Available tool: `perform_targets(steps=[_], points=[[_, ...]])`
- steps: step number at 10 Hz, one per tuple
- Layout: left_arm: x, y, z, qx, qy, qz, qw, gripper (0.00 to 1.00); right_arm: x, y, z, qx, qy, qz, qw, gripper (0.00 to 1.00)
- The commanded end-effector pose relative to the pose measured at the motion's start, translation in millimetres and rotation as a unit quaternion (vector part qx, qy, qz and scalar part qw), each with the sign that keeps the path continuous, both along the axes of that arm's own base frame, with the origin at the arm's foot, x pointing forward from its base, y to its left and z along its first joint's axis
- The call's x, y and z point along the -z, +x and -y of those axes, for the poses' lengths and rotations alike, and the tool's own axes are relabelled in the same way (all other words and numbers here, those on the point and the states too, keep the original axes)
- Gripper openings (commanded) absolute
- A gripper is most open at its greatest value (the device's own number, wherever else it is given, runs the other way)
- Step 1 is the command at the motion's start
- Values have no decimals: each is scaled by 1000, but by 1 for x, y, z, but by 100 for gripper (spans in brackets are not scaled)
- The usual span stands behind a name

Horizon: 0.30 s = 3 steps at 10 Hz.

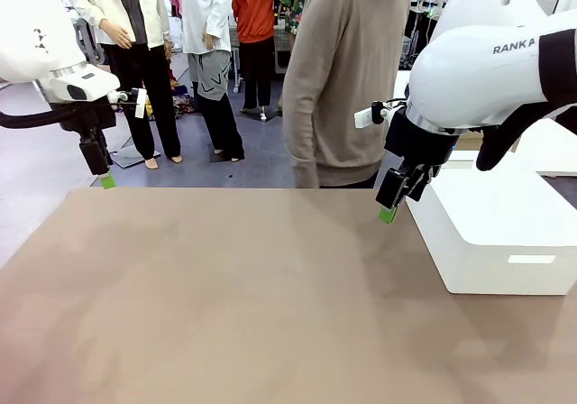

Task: Pack the shoes into the box.
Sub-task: Press down on the lid of the Shoes Box.

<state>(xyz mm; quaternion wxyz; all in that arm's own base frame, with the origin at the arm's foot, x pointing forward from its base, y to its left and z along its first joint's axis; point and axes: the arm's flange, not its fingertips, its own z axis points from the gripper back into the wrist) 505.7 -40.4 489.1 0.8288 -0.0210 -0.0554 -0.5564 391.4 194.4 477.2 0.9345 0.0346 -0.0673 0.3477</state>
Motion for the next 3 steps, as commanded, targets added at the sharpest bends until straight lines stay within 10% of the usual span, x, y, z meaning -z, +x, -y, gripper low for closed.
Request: perform_targets(steps=[1,3], points=[[-3,-1,-2,4,-8,-4,1000,100,-1,-1,0,-1,0,2,1000,100],[-3,-1,-2,4,-8,-4,1000,100,-1,-1,0,-1,0,2,1000,100]])
